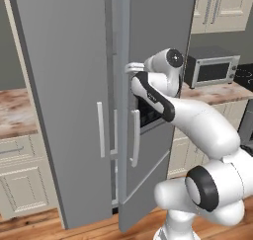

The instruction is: Store the hot dog in the freezer for long-term storage. Close the freezer door after placing the cooked food.

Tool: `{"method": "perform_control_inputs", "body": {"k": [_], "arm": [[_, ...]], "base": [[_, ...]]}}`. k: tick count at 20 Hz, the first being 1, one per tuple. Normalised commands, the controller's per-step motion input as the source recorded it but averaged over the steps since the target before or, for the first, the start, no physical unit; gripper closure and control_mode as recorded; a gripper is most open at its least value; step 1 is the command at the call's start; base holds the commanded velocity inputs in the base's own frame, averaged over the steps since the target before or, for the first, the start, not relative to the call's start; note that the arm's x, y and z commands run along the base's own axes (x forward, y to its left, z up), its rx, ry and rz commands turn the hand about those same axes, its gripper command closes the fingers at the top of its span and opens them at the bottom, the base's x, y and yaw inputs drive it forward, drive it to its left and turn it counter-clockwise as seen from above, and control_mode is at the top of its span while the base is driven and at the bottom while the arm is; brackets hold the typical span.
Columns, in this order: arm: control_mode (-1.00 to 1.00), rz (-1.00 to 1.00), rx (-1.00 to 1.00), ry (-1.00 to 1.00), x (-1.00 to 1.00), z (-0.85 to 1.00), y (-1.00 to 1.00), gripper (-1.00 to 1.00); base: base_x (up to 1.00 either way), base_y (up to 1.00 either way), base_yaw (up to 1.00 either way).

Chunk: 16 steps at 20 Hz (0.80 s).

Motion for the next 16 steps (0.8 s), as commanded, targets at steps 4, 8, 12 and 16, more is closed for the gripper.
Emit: {"method": "perform_control_inputs", "body": {"k": [4, 8, 12, 16], "arm": [[-1.00, 0.00, -0.03, -0.01, 0.68, 0.00, 0.00, -1.00], [-1.00, 0.00, -0.05, 0.00, 0.66, 0.00, 0.00, -1.00], [-1.00, 0.00, -0.03, 0.00, 0.48, 0.00, 0.00, -1.00], [-1.00, -0.01, -0.03, 0.00, 0.43, 0.00, 0.00, -1.00]], "base": [[0.00, 0.00, 0.00], [0.00, 0.00, 0.00], [0.00, 0.00, 0.00], [0.00, 0.00, 0.00]]}}
